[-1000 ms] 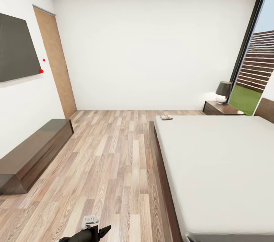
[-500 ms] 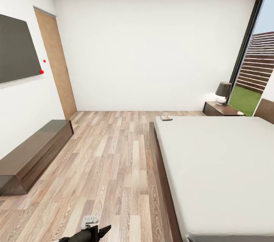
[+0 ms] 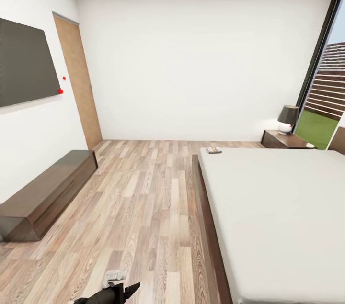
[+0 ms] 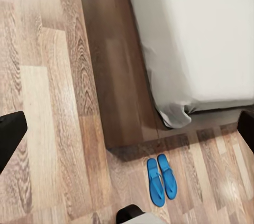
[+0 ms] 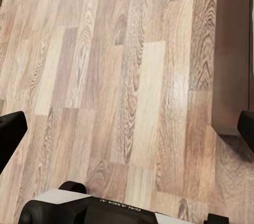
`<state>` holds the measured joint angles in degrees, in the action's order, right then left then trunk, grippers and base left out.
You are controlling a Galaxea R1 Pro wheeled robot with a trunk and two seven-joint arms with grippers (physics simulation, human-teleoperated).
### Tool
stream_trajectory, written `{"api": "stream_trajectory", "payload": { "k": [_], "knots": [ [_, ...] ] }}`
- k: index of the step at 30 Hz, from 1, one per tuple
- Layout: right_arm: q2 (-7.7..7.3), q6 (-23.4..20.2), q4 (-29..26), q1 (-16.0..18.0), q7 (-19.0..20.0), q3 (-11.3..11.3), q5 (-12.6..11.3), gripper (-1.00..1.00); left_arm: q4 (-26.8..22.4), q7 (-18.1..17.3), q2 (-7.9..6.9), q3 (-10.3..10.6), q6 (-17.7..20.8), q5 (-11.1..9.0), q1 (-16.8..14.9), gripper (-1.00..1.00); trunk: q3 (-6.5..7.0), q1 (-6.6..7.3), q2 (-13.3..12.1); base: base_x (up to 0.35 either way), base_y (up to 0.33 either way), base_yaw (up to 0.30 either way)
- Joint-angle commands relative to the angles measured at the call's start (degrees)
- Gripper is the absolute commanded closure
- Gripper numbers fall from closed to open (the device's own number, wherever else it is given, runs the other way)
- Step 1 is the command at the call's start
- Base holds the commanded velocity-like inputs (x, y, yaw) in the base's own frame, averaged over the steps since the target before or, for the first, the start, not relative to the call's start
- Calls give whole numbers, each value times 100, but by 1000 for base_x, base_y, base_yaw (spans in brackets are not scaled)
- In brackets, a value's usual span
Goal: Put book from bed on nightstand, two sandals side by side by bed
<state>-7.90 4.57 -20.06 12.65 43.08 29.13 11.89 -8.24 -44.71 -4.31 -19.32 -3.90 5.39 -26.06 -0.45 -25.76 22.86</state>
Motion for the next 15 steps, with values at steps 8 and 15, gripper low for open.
{"api": "stream_trajectory", "payload": {
  "k": [8, 15],
  "knots": [
    [4, 41, -5, 6, 25, 41, 61, -100, 6, -11, 0, -37, -35, 58, -4, -100, 33, -3, 6, 0, 0, 139],
    [5, 44, -10, 5, 25, 42, 59, -100, 6, -9, 0, -37, -35, 58, -5, -100, 67, -3, 6, 0, 0, 137]
  ]
}}
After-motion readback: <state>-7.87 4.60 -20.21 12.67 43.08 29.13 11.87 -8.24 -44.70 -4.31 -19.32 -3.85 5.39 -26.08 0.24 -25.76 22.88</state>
